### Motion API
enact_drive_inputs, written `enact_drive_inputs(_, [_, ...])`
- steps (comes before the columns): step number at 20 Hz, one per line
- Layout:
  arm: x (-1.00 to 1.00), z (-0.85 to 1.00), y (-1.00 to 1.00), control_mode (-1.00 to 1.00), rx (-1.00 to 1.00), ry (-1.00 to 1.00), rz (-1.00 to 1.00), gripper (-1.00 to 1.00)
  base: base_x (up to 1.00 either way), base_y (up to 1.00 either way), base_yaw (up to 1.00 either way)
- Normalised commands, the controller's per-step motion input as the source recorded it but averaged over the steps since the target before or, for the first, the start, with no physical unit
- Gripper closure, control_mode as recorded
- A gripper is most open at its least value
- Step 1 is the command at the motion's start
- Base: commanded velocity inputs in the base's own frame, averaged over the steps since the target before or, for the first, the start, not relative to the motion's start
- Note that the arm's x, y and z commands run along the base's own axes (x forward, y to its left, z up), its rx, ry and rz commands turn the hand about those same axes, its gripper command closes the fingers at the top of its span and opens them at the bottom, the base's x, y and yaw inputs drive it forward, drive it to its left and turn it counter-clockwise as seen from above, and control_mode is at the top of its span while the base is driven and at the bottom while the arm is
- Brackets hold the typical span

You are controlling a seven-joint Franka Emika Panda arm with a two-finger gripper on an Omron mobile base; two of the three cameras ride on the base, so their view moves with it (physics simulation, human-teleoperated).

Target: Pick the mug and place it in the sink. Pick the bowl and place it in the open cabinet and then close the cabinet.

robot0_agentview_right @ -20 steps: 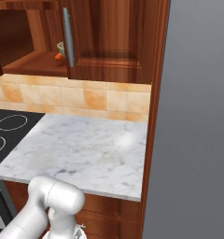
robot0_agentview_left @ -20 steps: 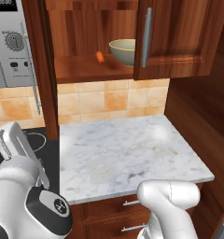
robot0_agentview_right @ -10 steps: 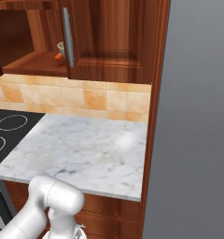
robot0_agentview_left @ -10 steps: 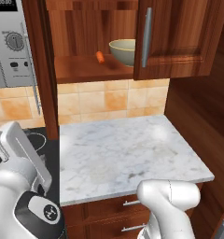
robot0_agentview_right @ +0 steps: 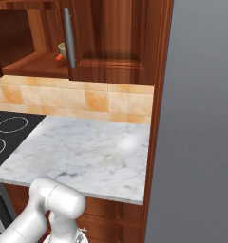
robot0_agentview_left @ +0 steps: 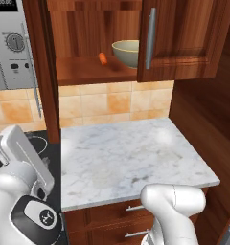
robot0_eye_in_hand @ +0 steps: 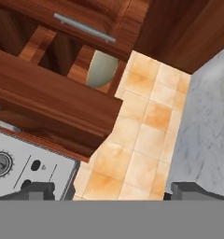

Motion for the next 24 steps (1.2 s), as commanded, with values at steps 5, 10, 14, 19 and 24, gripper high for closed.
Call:
enact_drive_inputs(5, [0.23, -0.22, 0.0, -1.0, 0.16, -0.01, 0.0, -1.0, 0.0, 0.0, 0.0])
enact_drive_inputs(10, [0.2, -0.03, 0.0, -1.0, 0.1, 0.0, 0.0, -1.0, 0.0, 0.0, 0.0])
enact_drive_inputs(14, [0.04, 0.0, 0.0, -1.0, 0.04, -0.01, 0.0, -1.0, 0.0, 0.0, 0.0])
enact_drive_inputs(19, [0.0, 0.0, -0.1, -1.0, 0.04, -0.04, 0.0, -1.0, 0.0, 0.0, 0.0])
enact_drive_inputs(24, [0.0, 0.0, -0.15, -1.0, 0.04, -0.05, -0.01, -1.0, 0.0, 0.0, 0.0])
